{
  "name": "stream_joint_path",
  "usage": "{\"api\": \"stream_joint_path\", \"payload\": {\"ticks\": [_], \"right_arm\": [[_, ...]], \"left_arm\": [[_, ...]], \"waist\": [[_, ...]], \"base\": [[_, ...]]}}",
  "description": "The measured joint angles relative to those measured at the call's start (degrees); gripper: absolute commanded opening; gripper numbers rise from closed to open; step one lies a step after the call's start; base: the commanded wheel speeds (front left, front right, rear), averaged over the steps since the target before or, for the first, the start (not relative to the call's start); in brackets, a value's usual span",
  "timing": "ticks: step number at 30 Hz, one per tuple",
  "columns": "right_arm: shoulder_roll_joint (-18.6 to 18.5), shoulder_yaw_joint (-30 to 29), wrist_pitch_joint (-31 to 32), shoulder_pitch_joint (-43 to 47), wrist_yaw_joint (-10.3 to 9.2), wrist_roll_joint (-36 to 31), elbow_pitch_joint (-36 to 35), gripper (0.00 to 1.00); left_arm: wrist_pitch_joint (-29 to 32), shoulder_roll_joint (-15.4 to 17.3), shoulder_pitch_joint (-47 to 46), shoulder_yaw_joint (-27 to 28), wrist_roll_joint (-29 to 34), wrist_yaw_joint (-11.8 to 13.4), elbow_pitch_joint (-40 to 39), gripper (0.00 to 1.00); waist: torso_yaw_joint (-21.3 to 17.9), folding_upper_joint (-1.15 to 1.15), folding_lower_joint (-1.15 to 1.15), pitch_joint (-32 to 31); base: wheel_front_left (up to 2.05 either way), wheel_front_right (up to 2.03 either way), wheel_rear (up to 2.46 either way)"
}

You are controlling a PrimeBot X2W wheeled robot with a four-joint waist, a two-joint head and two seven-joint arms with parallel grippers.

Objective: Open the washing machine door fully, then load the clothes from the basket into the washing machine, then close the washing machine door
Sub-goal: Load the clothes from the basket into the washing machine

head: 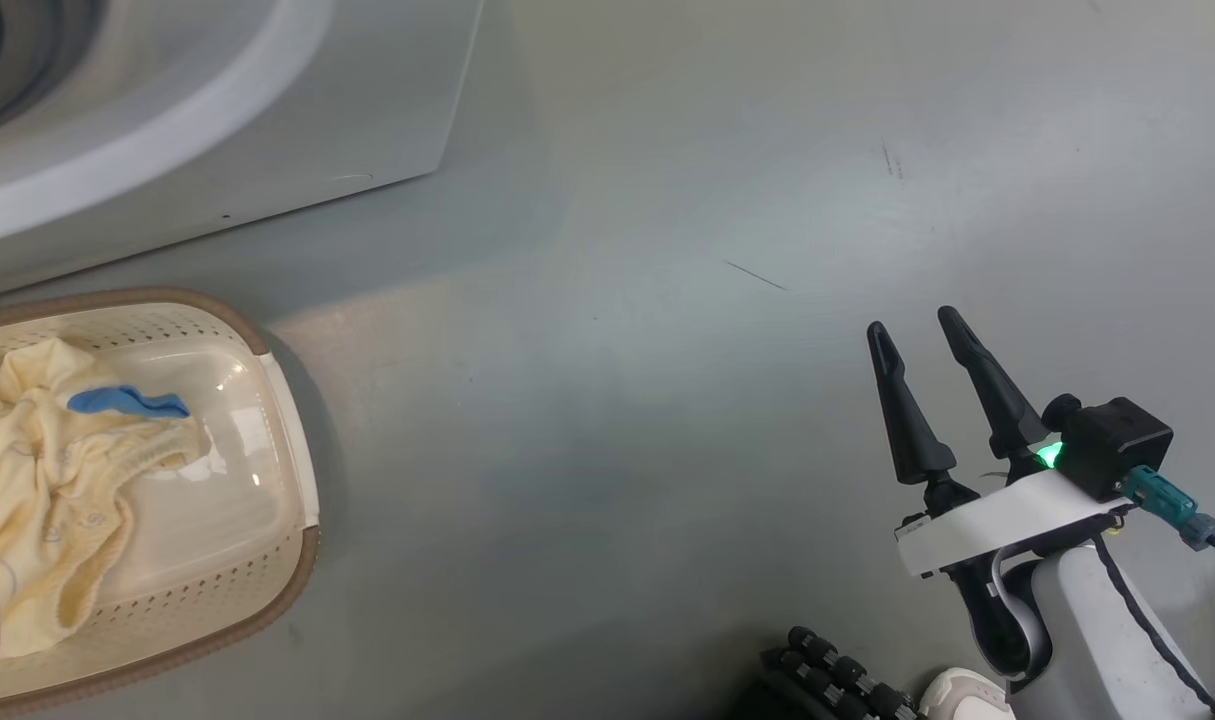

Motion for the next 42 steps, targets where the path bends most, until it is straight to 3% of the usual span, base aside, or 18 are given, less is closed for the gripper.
{"api": "stream_joint_path", "payload": {"ticks": [14,22,32,42], "right_arm": [[-0.3,-2.0,0.0,0.1,0.0,0.0,1.2,1.0],[-1.0,-3.0,0.0,0.1,0.0,0.0,1.7,1.0],[-0.8,-4.4,0.0,0.3,0.0,0.0,2.1,1.0],[-0.8,-6.4,0.0,1.5,0.0,-0.1,2.1,1.0]], "left_arm": [[-0.7,-4.0,3.7,0.8,-0.8,1.0,5.6,1.0],[-0.9,-7.9,7.7,2.7,-3.2,1.4,7.2,1.0],[-1.2,-9.4,13.3,3.2,-4.6,1.4,7.1,1.0],[-1.2,-11.3,20.2,0.7,-3.6,-1.1,4.3,1.0]], "waist": [[2.6,0.0,0.0,-4.5],[4.9,0.0,0.0,-9.4],[7.7,0.0,0.0,-15.2],[9.8,0.0,0.0,-21.0]], "base": [[0.0,0.0,0.0],[0.0,0.0,0.0],[0.0,0.0,0.0],[0.0,0.0,0.0]]}}
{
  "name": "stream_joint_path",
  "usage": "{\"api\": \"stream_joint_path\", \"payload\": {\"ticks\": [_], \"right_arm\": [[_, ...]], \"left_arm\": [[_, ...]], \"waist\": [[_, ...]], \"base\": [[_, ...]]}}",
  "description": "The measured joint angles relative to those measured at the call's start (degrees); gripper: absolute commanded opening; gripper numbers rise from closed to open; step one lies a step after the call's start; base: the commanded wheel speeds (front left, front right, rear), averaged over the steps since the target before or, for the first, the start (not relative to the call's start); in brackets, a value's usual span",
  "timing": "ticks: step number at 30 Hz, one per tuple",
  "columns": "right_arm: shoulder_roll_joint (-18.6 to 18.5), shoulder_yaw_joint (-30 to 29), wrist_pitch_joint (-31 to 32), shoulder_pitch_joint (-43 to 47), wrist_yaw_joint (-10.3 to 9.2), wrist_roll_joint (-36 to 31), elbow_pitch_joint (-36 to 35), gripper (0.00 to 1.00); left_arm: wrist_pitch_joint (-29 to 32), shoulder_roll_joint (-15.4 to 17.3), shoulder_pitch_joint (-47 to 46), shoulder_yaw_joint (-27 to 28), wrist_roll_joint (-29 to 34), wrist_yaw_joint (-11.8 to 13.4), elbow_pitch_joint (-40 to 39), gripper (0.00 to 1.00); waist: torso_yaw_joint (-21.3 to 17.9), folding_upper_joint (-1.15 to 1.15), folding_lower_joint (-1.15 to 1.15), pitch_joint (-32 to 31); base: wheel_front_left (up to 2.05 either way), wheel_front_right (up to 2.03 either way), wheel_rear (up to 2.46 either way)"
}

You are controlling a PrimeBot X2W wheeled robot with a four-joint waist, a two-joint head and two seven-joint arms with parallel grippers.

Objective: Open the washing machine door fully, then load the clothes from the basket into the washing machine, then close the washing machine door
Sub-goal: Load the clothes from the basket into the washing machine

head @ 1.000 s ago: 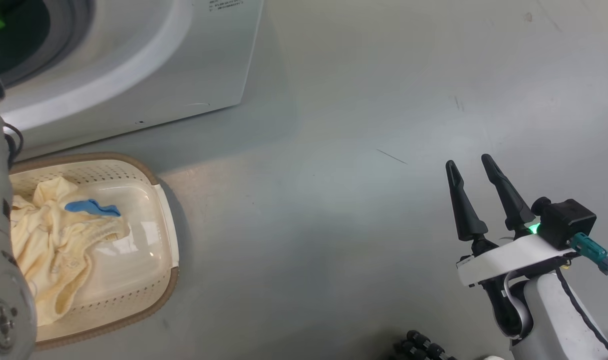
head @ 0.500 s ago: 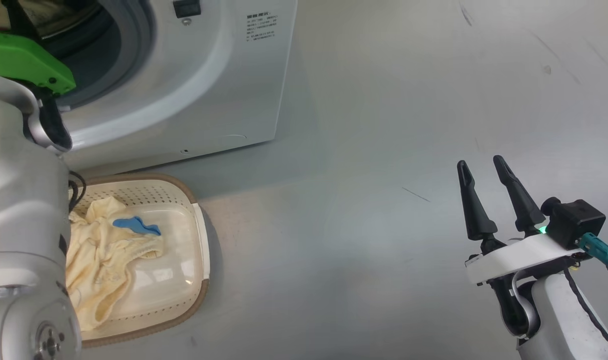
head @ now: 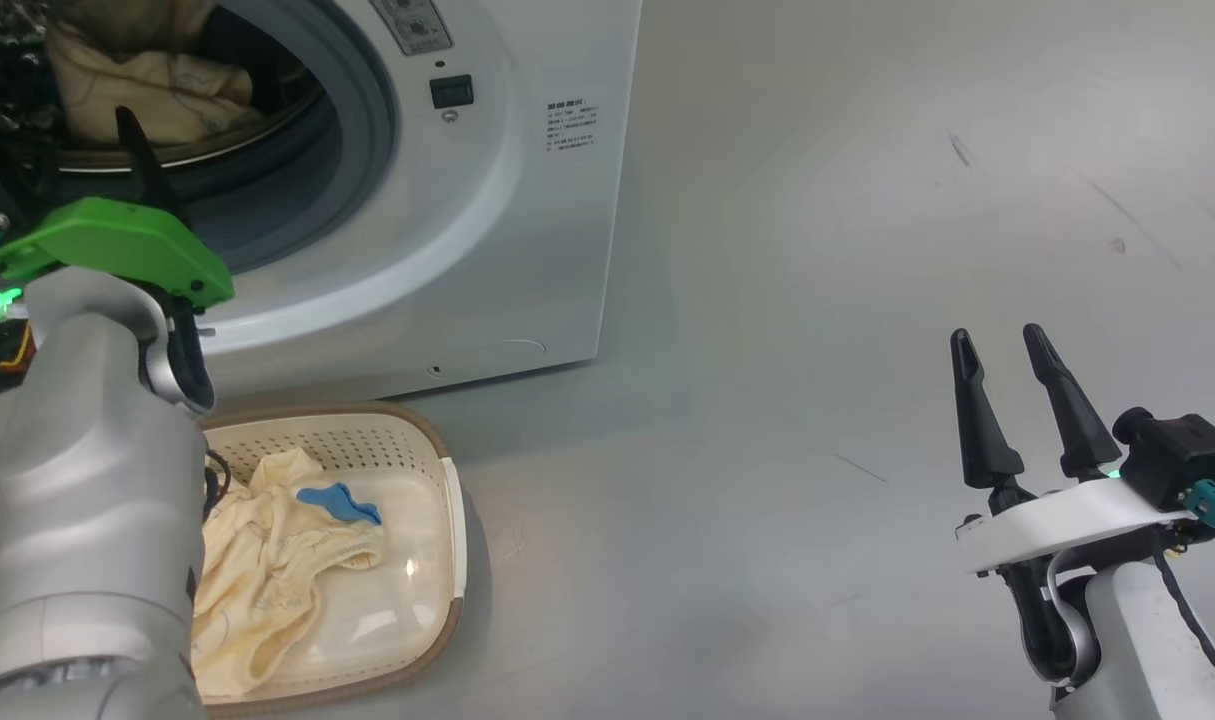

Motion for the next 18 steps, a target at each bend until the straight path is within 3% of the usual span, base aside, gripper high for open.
{"api": "stream_joint_path", "payload": {"ticks": [18], "right_arm": [[-0.4,-1.6,0.0,4.7,0.0,-1.4,0.0,1.0]], "left_arm": [[0.0,-1.6,20.7,-0.7,-1.7,-5.1,-9.7,1.0]], "waist": [[3.0,0.0,0.0,-9.8]], "base": [[0.0,0.0,0.0]]}}
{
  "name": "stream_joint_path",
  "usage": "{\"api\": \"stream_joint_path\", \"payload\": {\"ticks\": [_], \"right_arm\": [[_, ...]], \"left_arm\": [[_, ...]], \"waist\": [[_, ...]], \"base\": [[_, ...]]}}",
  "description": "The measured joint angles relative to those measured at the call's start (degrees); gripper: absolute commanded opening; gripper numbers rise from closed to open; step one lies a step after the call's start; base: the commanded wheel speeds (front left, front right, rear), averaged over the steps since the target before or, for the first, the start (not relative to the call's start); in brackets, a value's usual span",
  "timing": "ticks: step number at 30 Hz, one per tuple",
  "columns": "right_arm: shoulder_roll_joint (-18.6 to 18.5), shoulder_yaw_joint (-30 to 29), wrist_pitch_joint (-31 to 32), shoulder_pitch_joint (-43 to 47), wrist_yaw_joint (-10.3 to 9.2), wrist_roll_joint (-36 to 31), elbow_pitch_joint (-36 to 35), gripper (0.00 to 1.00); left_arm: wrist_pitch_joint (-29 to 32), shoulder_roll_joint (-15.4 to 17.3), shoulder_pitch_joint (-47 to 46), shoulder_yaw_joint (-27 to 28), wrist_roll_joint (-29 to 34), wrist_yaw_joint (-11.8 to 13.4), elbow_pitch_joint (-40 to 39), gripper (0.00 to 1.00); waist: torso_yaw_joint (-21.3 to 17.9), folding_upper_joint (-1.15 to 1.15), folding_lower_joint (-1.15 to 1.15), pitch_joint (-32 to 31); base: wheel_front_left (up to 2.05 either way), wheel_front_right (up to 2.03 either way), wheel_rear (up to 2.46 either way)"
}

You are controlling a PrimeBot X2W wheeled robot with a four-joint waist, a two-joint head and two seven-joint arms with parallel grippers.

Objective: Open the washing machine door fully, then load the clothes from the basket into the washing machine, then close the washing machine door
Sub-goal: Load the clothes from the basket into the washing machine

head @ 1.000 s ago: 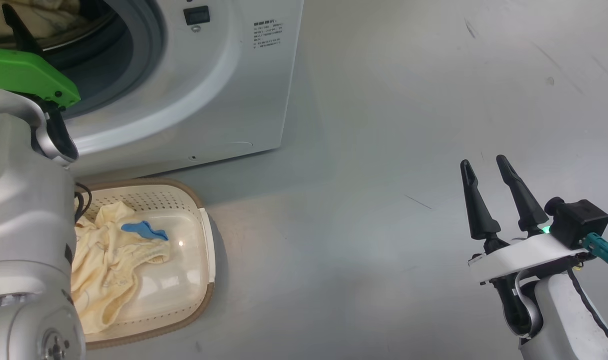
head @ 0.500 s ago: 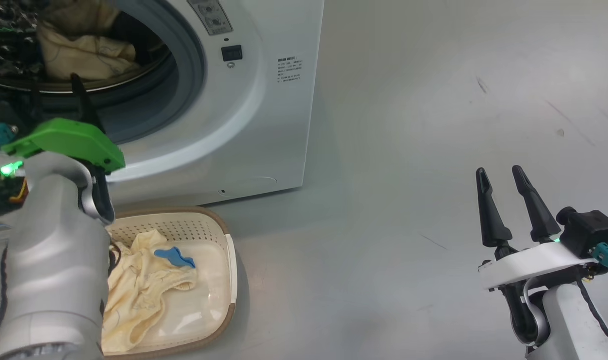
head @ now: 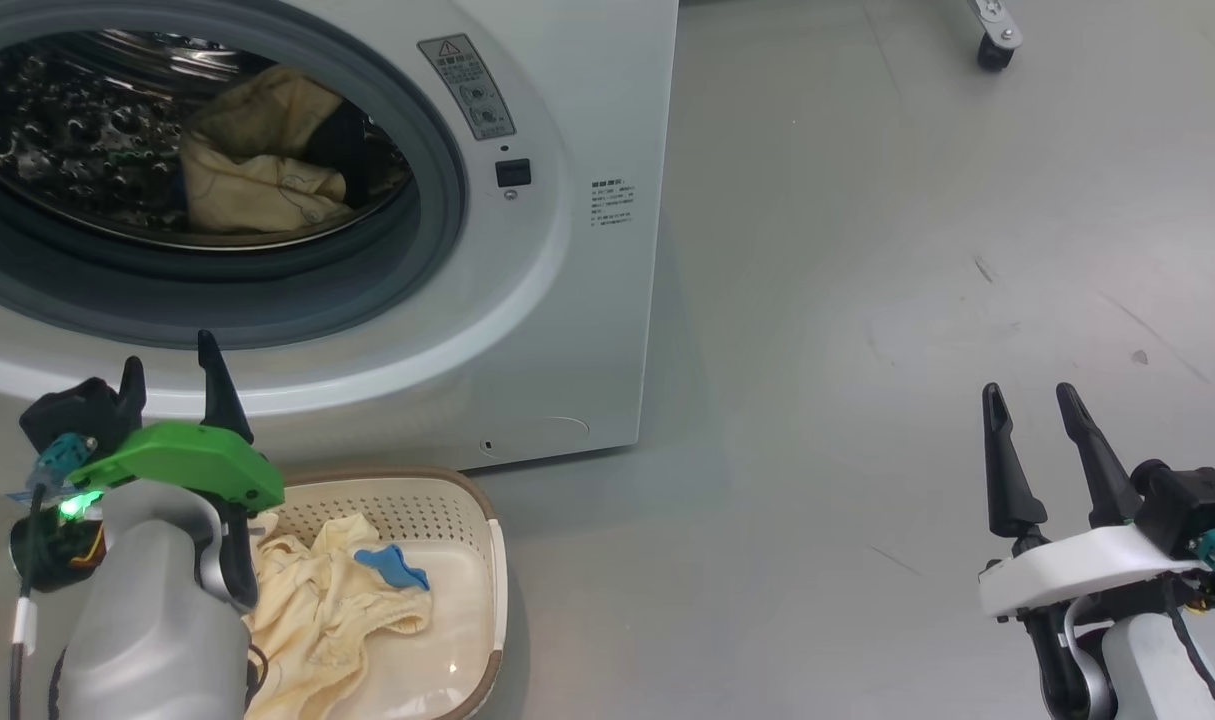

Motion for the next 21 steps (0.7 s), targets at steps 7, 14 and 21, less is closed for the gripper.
{"api": "stream_joint_path", "payload": {"ticks": [7,14,21], "right_arm": [[0.0,-0.4,0.0,2.1,0.0,-0.2,0.0,1.0],[0.0,-1.1,0.0,4.4,0.0,-0.2,0.3,1.0],[-0.1,-2.7,0.0,8.1,-0.01,-0.2,0.3,1.0]], "left_arm": [[0.0,0.0,7.7,0.1,-0.8,-0.7,-6.7,1.0],[0.0,0.0,15.8,-0.3,-0.8,-1.5,-13.2,1.0],[0.0,0.0,22.0,-2.0,-1.5,-2.1,-18.8,1.0]], "waist": [[1.4,0.0,0.0,-2.7],[2.3,0.0,0.0,-5.7],[3.5,0.0,0.0,-8.5]], "base": [[0.0,0.0,0.0],[0.0,0.0,0.0],[0.0,0.0,0.0]]}}
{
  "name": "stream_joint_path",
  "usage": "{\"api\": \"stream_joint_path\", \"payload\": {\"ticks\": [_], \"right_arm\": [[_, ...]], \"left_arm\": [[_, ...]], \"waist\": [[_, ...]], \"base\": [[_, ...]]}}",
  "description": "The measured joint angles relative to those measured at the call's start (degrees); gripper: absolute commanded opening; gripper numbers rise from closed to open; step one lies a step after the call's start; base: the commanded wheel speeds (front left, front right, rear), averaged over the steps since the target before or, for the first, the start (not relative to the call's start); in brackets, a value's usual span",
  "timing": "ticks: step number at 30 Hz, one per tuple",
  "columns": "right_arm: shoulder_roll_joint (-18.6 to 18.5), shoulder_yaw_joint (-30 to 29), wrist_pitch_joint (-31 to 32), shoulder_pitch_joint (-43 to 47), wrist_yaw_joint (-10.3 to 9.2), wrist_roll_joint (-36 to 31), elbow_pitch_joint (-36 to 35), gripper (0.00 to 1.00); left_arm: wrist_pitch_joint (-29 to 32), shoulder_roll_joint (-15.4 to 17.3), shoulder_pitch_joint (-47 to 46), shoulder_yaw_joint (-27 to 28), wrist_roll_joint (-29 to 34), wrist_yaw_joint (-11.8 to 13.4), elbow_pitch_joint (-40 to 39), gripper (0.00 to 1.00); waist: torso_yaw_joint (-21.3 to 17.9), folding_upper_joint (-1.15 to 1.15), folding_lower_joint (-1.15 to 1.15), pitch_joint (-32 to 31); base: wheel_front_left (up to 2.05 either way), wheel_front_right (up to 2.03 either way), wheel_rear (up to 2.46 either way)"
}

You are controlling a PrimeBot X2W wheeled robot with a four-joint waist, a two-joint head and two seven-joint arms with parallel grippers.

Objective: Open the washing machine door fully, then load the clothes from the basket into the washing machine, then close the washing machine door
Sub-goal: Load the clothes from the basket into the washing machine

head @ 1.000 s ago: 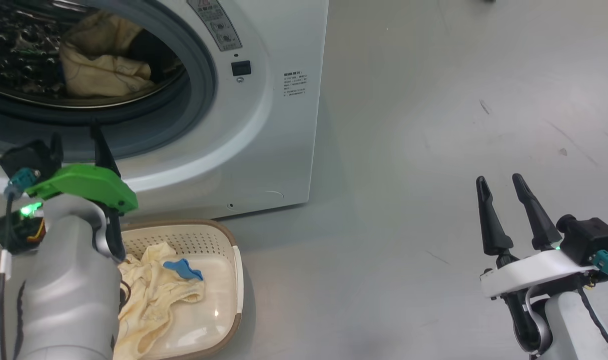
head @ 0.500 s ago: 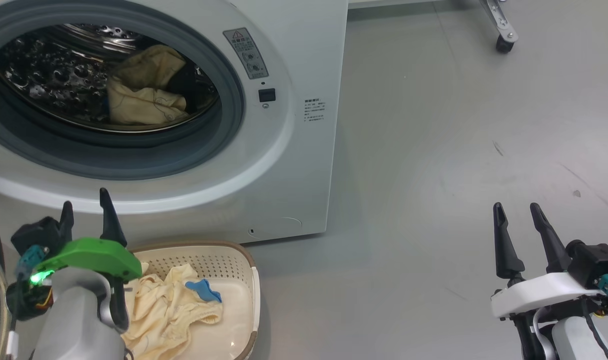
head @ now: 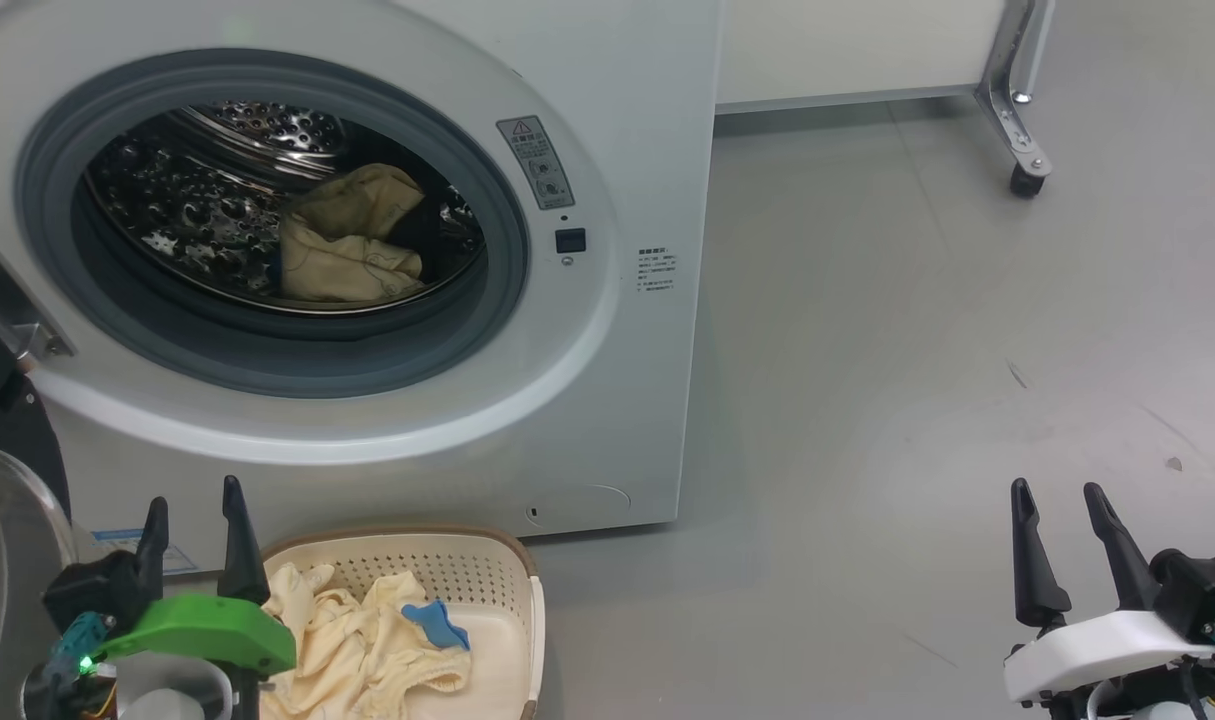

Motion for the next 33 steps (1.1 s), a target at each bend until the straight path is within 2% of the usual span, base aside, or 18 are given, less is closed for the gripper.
{"api": "stream_joint_path", "payload": {"ticks": [19,33], "right_arm": [[0.0,0.5,0.0,0.8,0.01,-0.3,-0.9,1.0],[-0.4,0.9,0.0,1.0,0.01,-0.3,-1.0,1.0]], "left_arm": [[0.0,0.3,10.9,-3.0,-3.3,-0.2,-9.6,1.0],[0.0,0.4,14.4,-4.2,-4.5,1.7,-15.3,1.0]], "waist": [[3.0,0.0,0.0,-1.8],[2.8,0.0,0.0,-1.6]], "base": [[0.0,0.0,0.0],[0.0,0.0,0.0]]}}
